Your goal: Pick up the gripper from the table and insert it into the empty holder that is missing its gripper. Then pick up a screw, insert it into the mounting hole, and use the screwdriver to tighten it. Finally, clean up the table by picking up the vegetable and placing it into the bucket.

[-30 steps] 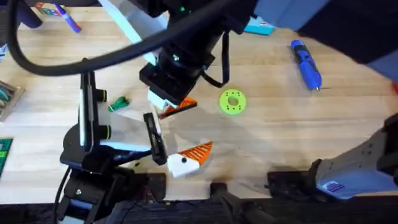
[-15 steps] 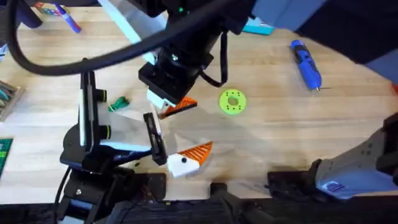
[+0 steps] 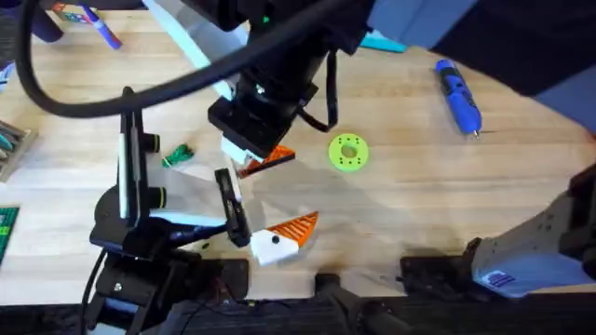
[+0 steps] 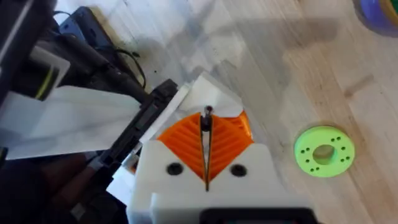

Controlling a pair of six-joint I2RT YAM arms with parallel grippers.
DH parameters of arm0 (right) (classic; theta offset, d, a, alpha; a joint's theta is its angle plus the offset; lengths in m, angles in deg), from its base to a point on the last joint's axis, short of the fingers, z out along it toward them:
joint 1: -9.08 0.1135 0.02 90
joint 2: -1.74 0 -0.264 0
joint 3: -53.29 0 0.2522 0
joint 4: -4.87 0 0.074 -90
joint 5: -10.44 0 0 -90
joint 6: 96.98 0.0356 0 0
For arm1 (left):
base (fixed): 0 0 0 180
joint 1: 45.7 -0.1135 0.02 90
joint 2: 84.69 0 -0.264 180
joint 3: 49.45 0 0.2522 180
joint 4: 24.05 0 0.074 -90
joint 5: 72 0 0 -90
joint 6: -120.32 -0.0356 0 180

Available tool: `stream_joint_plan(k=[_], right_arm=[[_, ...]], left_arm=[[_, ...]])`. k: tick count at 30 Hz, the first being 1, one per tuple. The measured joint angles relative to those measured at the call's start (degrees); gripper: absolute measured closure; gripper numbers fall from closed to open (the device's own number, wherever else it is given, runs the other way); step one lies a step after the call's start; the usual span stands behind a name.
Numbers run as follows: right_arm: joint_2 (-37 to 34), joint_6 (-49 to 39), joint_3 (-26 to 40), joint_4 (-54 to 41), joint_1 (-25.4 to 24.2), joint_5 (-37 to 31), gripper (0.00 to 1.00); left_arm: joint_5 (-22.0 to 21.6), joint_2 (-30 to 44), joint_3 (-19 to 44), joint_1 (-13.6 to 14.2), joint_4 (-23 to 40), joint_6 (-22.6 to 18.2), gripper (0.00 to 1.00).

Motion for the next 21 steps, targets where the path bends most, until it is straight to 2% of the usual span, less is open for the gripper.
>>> stream_joint_plan(k=[21], right_arm=[[-0.9,0.0,0.0,0.3,0.2,0.0,0.990]], left_arm=[[0.0,0.0,0.0,0.0,0.0,0.2,0.009]])
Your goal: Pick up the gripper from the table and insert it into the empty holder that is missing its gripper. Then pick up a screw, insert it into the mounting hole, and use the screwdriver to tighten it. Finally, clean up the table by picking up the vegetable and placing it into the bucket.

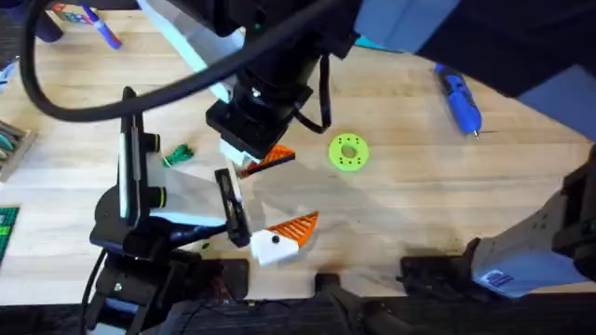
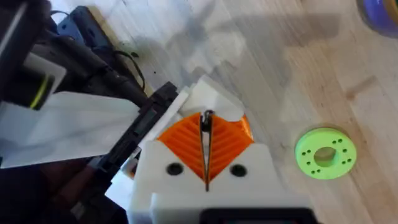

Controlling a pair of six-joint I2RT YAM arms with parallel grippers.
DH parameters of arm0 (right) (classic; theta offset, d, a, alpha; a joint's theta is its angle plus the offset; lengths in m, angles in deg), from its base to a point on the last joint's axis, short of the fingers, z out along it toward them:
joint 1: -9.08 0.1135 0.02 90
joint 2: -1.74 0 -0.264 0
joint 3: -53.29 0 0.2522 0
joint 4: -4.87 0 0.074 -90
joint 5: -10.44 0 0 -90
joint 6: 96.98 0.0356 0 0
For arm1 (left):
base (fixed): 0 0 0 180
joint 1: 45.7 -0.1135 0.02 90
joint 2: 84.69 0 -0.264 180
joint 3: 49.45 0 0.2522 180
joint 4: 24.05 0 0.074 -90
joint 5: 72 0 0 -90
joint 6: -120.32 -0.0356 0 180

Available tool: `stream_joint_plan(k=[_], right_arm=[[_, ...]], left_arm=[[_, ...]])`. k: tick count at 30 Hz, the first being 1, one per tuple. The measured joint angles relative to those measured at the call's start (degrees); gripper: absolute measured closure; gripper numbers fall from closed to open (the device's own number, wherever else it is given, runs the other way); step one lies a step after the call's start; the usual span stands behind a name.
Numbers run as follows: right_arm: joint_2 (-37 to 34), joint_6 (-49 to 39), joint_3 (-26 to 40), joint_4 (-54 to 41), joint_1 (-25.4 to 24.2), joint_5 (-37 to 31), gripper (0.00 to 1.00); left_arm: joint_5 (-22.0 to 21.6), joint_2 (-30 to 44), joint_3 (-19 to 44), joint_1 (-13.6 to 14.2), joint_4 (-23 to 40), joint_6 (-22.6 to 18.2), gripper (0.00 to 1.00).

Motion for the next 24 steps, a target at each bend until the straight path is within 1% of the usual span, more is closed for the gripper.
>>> stream_joint_plan(k=[12,24], right_arm=[[0.0,0.0,0.0,0.7,0.0,-0.1,0.990],[0.0,0.0,0.0,0.6,0.0,-1.9,0.990]], left_arm=[[0.0,0.0,0.0,0.0,0.0,0.0,0.009],[0.0,0.0,0.0,0.0,0.0,-0.1,0.009]])
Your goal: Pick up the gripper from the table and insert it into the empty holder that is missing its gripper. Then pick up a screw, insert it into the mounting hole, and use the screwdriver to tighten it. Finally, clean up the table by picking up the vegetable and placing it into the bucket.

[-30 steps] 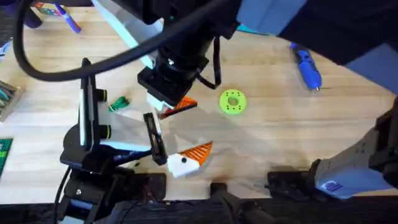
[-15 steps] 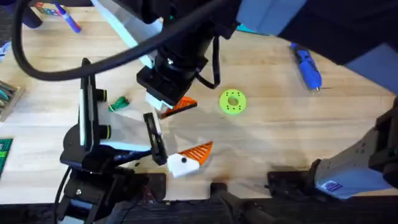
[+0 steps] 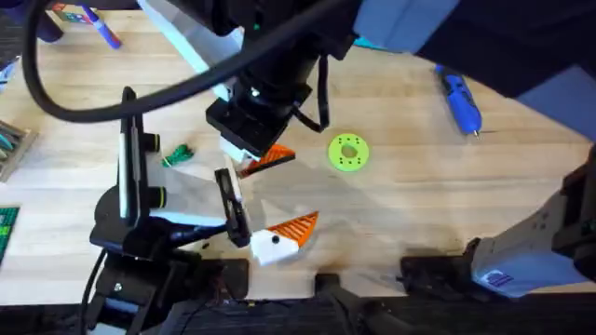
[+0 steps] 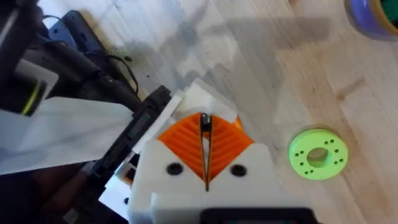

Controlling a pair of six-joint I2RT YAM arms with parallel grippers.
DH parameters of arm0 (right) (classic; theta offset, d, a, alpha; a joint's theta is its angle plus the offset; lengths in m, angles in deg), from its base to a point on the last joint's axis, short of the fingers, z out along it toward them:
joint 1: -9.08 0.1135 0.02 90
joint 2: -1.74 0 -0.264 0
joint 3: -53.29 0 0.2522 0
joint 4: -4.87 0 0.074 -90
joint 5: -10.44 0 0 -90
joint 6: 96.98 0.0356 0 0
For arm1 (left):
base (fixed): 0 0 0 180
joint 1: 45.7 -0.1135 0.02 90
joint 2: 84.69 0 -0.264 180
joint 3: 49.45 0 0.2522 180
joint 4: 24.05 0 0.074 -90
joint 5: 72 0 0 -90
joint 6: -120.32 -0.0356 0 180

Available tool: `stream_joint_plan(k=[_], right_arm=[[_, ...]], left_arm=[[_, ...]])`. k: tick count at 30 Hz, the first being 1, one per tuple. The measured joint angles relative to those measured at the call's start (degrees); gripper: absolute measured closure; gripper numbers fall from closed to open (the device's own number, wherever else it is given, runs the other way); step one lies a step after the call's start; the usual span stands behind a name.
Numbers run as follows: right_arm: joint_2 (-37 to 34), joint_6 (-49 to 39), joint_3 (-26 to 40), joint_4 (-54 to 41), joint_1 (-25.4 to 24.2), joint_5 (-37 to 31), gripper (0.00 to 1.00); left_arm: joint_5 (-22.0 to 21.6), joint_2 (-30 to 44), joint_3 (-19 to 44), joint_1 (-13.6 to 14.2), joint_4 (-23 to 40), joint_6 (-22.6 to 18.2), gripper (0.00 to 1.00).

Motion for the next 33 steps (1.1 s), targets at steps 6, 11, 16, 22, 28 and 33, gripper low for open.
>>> stream_joint_plan(k=[6,11,16,22,28,33], right_arm=[[0.0,0.0,0.0,0.0,0.0,0.0,0.990],[0.0,0.0,0.0,0.0,0.0,0.3,0.990],[0.0,0.0,-0.9,0.3,0.0,0.7,0.990],[0.0,0.0,-1.6,0.4,0.0,1.1,0.990],[0.0,0.0,-1.6,0.5,0.0,1.2,0.990],[0.0,0.0,-1.6,0.5,0.0,1.2,0.990]], left_arm=[[0.0,0.0,0.0,0.0,0.0,0.0,0.009],[0.0,0.0,0.0,0.0,0.0,0.0,0.009],[0.0,0.0,0.0,0.0,0.0,-0.1,0.009],[0.0,0.0,0.0,0.0,0.0,-0.2,0.009],[0.0,0.0,0.0,0.0,0.0,-0.2,0.009],[0.0,0.0,0.0,0.0,0.0,-0.2,0.009]])
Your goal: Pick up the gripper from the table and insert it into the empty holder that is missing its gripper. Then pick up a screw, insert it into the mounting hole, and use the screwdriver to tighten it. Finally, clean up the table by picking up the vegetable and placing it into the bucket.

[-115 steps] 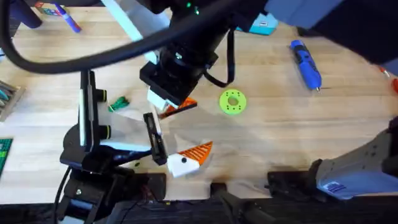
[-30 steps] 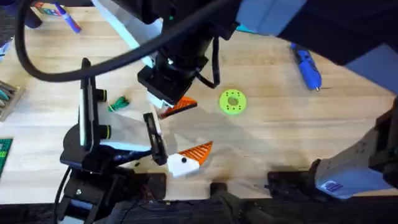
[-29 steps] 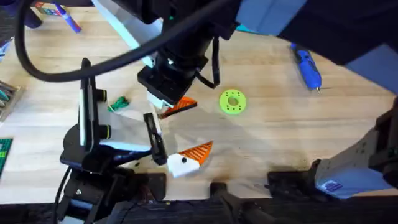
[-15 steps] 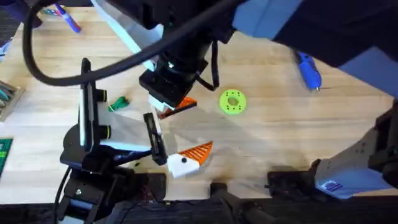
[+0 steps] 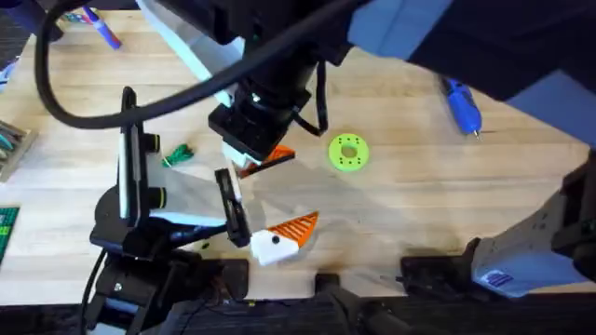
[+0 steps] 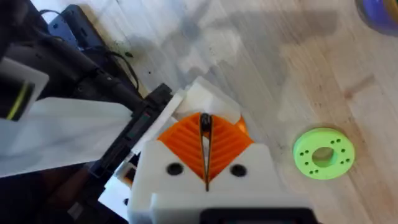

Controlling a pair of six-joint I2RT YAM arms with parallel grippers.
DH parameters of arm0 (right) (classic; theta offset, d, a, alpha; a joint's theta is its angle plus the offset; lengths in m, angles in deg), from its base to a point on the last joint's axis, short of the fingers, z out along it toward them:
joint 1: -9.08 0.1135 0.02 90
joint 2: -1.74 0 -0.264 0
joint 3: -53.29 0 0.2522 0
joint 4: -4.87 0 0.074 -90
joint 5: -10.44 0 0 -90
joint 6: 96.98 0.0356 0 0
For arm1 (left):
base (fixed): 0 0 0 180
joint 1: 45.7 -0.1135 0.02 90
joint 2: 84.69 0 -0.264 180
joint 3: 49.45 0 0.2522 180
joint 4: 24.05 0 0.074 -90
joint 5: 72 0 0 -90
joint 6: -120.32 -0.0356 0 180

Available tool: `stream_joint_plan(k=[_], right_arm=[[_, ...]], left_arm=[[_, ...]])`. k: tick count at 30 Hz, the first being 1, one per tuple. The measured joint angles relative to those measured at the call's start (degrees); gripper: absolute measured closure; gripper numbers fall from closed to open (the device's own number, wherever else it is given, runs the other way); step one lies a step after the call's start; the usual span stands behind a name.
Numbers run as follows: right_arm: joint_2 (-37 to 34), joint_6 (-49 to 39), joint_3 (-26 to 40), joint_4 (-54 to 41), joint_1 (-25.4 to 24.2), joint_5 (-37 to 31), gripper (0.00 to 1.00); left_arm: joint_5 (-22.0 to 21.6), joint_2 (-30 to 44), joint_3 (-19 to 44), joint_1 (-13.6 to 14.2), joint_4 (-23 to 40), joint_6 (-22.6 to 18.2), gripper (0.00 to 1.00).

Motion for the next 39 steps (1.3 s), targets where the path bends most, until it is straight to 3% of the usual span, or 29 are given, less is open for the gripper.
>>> stream_joint_plan(k=[13,32,39], right_arm=[[0.0,0.1,0.0,0.0,0.0,0.2,0.975],[0.0,0.7,0.0,-0.1,0.0,0.3,0.492],[0.0,0.6,0.0,-0.2,-0.1,-0.6,0.373]], left_arm=[[0.0,0.0,0.0,0.0,0.0,0.0,0.009],[0.0,0.0,0.0,0.0,0.0,0.0,0.009],[0.0,0.0,0.0,0.0,0.0,0.0,0.009]])
